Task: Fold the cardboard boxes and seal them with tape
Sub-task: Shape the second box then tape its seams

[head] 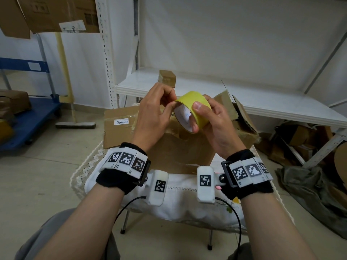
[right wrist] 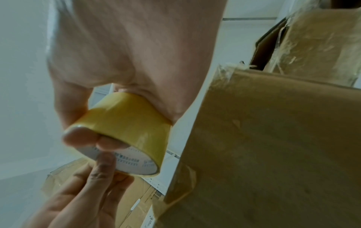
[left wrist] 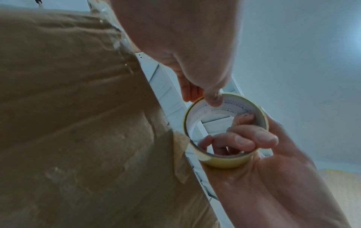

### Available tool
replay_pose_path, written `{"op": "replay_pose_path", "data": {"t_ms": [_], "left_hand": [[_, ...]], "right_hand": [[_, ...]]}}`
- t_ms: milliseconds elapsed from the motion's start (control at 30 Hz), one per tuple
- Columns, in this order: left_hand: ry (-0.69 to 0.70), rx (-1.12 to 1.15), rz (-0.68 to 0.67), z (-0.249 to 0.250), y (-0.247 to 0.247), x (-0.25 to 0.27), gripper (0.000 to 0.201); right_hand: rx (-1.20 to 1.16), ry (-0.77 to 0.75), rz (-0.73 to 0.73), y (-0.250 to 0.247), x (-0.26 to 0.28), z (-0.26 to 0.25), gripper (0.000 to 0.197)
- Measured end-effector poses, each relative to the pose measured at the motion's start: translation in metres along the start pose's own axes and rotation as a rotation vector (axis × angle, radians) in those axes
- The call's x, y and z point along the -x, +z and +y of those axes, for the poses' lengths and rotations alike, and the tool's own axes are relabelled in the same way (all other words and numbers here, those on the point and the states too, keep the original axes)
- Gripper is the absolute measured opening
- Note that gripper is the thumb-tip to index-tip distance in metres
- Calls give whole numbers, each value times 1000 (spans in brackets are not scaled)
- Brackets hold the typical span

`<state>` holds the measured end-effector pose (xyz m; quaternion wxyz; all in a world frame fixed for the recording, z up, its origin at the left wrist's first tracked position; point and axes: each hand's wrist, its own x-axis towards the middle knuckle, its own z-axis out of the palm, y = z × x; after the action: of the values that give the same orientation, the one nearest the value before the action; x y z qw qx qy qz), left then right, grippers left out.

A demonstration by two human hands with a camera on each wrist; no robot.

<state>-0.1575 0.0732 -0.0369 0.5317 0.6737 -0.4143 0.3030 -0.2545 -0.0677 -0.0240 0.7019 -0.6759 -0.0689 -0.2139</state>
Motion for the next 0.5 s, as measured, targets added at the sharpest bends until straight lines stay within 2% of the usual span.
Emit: {"op": "replay_pose_path", "data": {"t_ms": [300, 500], "left_hand": [[34, -94, 68, 2, 7, 4, 13], [38, -116, -52, 1, 4, 1, 13]], "right_hand": [[6, -16, -37, 7, 2, -4, 9], [8, -13, -32, 4, 3, -5, 9]]}}
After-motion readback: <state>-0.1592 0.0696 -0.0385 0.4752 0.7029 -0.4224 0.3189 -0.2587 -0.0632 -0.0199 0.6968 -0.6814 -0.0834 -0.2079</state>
